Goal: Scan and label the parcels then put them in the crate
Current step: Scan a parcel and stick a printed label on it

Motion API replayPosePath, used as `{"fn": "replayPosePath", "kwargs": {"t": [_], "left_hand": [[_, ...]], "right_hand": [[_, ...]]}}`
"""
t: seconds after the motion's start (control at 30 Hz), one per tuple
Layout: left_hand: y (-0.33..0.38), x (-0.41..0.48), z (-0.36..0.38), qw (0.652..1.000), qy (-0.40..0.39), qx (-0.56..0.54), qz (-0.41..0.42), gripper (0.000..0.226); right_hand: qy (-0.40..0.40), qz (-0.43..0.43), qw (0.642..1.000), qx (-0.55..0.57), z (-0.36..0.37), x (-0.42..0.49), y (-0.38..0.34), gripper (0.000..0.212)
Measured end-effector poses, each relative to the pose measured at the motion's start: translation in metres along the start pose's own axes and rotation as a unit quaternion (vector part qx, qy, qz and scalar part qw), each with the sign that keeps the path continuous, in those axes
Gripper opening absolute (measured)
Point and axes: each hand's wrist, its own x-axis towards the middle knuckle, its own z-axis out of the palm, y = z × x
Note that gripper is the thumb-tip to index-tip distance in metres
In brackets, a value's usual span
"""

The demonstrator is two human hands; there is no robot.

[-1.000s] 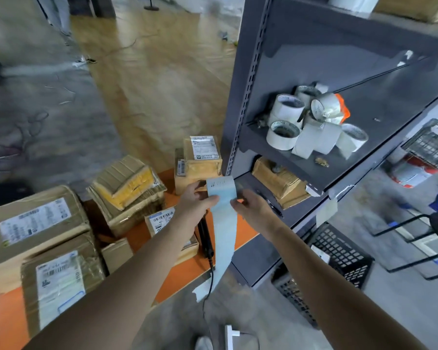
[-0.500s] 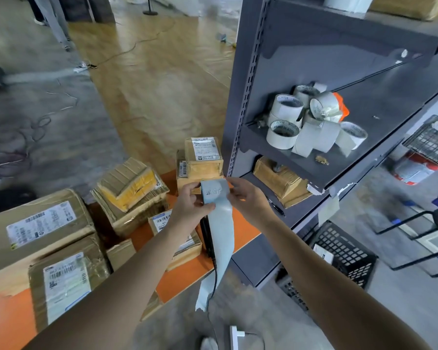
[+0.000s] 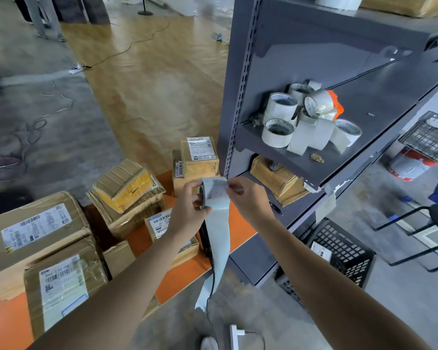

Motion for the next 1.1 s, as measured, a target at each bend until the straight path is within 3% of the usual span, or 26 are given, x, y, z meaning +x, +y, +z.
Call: {"fn": "replayPosePath", "kwargs": {"t": [0.4, 0.8, 1.1], "left_hand": [[-0.0002, -0.0054, 0.0027, 0.999, 0.022, 0.02, 0.028, 0.059], [0.0043, -0.0045, 0.0024, 0.998, 0.01, 0.046, 0.052, 0.06], [-0.0002, -0.0017, 0.0049, 0.999, -0.004, -0.026, -0.031, 0.059]], "right_hand": [[-0.016, -0.021, 1.0, 0.005, -0.0013, -0.0032, -0.001, 0.024], [0.014, 0.004, 1.0, 0.006, -0.0071, 0.001, -0.0028, 0.01], [0.0, 0.016, 1.0, 0.007, -0.0044, -0.0077, -0.0078, 0.009]]}}
